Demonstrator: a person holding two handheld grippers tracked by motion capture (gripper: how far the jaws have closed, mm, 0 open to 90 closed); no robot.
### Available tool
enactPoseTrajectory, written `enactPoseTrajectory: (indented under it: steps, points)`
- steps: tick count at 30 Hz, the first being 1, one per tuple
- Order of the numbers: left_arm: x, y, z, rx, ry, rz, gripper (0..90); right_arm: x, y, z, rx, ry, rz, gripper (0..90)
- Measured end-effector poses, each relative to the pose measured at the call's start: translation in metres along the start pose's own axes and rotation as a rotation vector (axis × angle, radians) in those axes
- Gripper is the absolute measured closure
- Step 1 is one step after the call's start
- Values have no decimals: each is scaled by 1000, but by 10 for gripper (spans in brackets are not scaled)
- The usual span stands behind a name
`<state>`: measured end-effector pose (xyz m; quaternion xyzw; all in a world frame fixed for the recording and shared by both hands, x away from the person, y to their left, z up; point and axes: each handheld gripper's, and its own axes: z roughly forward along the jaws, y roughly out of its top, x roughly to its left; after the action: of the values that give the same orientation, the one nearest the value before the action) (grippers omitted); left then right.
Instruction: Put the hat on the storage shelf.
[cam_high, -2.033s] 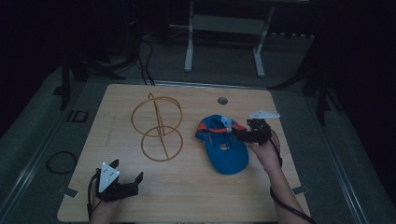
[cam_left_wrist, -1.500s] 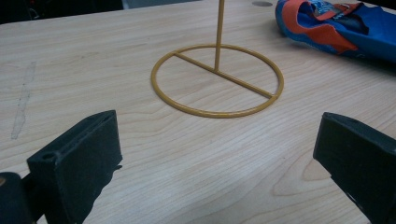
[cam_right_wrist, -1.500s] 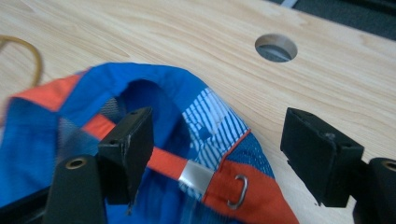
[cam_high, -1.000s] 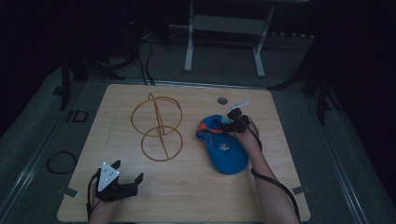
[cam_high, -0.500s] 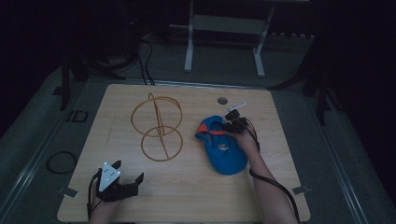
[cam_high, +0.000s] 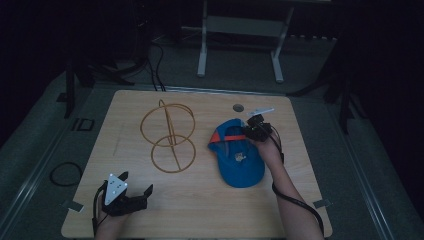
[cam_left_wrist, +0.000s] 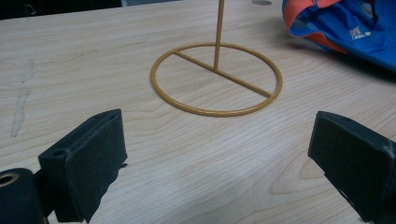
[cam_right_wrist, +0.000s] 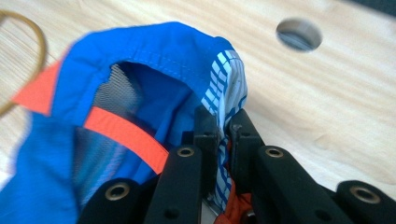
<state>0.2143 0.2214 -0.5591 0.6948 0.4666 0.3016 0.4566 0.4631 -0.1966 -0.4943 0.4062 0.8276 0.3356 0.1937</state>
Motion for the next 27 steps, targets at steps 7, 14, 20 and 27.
enactPoseTrajectory:
  steps: [7,14,20,27]
  points:
    - [0,1,0,4,-13,-8,46,2,5,-35,-90,-8,13,845]
    - [-6,6,2,5,-21,12,46,6,9,-65,-166,-6,34,845]
    - [-8,18,1,-18,-41,3,46,11,16,-90,-217,-1,20,845]
    - [-14,42,-8,-53,-87,-20,46,16,22,-121,-296,29,6,845]
